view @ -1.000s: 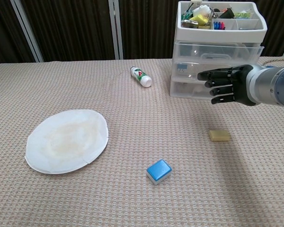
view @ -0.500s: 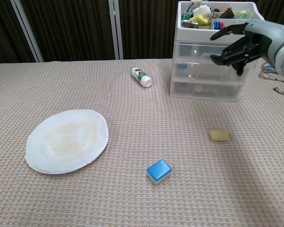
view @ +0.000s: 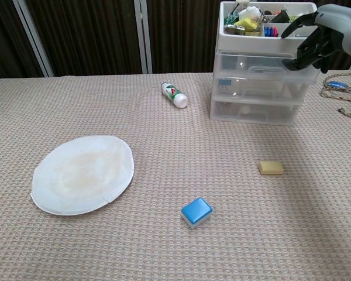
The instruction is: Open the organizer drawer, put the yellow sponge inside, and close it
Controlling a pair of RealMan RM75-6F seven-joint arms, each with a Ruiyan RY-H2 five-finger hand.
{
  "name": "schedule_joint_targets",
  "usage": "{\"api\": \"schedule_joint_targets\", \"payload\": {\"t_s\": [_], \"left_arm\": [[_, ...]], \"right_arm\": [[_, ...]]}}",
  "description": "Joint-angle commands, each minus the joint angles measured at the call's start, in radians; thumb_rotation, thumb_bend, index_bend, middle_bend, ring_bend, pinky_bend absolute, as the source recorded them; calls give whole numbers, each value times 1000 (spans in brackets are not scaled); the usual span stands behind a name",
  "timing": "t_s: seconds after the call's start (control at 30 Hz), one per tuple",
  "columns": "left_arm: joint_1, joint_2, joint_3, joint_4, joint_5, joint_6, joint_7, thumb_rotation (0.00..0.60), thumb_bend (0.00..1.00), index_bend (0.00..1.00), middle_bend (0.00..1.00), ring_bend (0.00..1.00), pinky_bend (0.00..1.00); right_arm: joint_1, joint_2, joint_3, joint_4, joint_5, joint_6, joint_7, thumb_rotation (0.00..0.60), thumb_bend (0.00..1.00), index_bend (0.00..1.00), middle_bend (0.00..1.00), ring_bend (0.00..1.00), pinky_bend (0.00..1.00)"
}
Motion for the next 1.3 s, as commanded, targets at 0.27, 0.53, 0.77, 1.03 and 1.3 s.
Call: {"api": "schedule_joint_targets", "payload": {"t_s": [0.27,0.53,0.77,1.03,1.3], "left_arm": [[0,-1,0,-1,-2,-1,3,600,111,58,0,0,0],[0,-1,-1,-1,-4,-2,3,600,113,58,0,0,0],[0,0,-1,-2,-3,-2,2,600,112,58,0,0,0],[0,0,-1,-3,-4,-2,3,600,113,58,0,0,0],[0,0,-1,-3,-3,-2,2,600,112,59,0,0,0]], "right_arm": [[12,-21,-4,35,25,-16,-6,600,324,257,750,730,682],[9,-37,-6,52,5,-11,20,600,324,257,751,730,682],[12,-42,0,67,38,-24,15,600,323,326,751,730,682],[12,-50,1,78,58,-29,12,600,324,387,751,731,682],[11,-49,4,70,61,-25,12,600,323,421,753,733,682]]}}
